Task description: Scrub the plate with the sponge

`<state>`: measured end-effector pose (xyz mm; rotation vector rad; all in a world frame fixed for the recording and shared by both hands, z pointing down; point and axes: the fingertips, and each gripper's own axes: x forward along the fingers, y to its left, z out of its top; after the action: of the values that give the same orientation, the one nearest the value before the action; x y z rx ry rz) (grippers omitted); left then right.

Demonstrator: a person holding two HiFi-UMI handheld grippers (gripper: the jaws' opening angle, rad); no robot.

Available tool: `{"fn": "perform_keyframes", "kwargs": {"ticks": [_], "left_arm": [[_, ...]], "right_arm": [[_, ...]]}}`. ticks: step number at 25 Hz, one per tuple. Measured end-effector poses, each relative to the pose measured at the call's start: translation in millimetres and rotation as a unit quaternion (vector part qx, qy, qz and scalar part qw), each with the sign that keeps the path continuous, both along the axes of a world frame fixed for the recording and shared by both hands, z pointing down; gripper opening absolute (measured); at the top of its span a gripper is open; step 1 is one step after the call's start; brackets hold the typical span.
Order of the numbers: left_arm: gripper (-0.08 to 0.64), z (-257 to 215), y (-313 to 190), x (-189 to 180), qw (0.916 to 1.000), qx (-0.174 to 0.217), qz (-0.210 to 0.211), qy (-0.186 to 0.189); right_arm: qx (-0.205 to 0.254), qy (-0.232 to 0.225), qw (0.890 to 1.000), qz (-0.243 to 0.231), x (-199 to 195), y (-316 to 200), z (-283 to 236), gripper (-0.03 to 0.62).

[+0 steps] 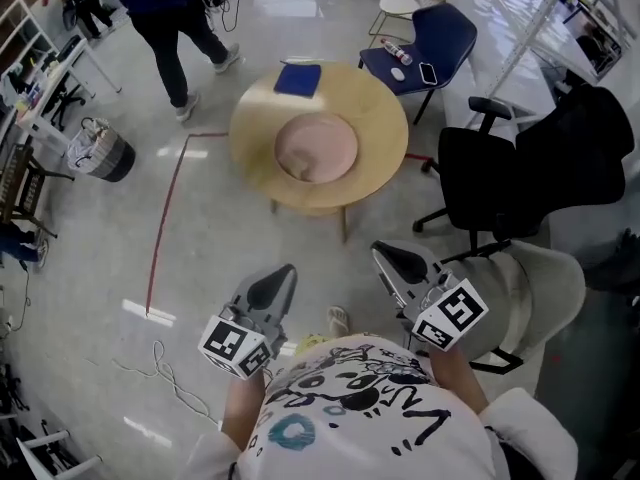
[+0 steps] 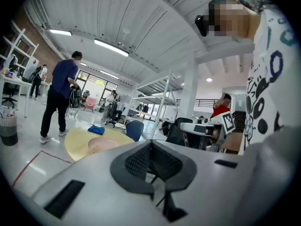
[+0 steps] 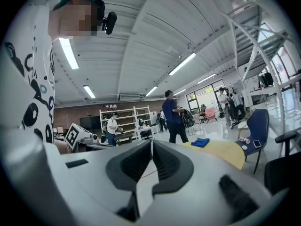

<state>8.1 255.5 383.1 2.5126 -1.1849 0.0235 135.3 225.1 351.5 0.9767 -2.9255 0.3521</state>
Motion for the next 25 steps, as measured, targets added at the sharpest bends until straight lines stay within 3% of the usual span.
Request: {"fn": "perform_keyframes", "kwargs": {"ticks": [6,13,25], "left_arm": [[0.015,15.8,-23.9,13.1,0.9998,-0.021,-0.004,-0.002],[0.015,36.4,-59.6,-6.1,0.9991,-0.04,-0.015,-0.006],[0.015,32.6,-191.8,-56.8,0.9994,-0.028,0.02,-0.008]], "right_arm": [[-0.013,-0.001,1.0,-0.013,5.6,-35.9,15.5,0.029],[-0.033,0.002,0.999,-0.019,-6.9,-70.0,35.2,0.029],[-0.029,0.013,0.999,0.015,-55.4,-187.6,24.9,0.031]]}}
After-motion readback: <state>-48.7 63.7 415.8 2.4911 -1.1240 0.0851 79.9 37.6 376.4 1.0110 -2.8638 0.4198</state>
